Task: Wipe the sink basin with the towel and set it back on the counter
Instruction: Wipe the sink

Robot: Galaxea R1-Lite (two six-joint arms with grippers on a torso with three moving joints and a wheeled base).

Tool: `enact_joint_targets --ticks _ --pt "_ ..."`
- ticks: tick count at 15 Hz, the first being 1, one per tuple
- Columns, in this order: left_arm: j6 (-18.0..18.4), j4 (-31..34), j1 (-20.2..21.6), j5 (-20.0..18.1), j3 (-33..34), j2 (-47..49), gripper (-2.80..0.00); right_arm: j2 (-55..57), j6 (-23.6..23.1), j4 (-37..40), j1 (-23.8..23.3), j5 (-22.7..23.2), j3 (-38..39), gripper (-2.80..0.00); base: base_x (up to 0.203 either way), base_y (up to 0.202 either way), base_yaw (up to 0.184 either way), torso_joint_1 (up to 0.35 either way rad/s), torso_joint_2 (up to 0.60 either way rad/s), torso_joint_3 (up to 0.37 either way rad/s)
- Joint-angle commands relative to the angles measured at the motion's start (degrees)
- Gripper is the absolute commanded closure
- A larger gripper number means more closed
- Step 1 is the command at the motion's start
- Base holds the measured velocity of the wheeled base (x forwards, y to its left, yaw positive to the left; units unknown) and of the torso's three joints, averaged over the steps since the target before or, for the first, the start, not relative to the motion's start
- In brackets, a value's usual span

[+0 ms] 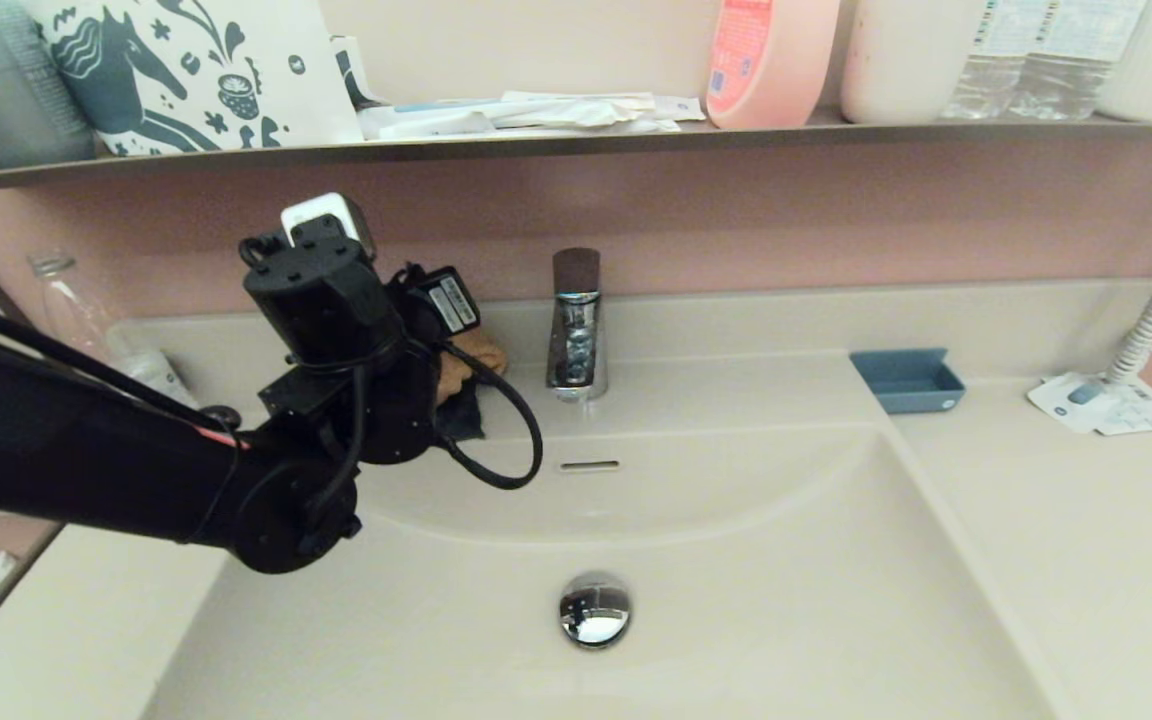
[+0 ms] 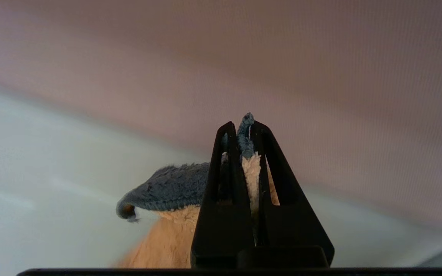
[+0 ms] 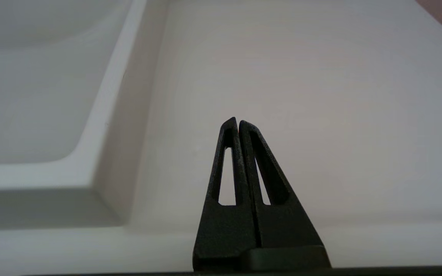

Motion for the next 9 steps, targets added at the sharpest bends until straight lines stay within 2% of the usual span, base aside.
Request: enact_joint_targets --ticks 1,6,9 --pt "-0.1 -1.6 -1.2 0.9 2.5 2.3 0.00 0.1 0.0 0.0 0.1 0.0 0.0 0.00 0.000 0.000 0.000 0.000 0.00 0.000" --pt "-0.2 -1.7 -6.6 3.0 8.0 0.2 0.00 0.1 0.0 0.0 0.1 0.0 0.0 0.00 0.000 0.000 0.000 0.000 0.00 0.000" --pt "-0.6 -2.1 -6.8 3.8 7.9 3.6 0.00 0.1 0.0 0.0 0.1 0.0 0.0 0.00 0.000 0.000 0.000 0.000 0.00 0.000"
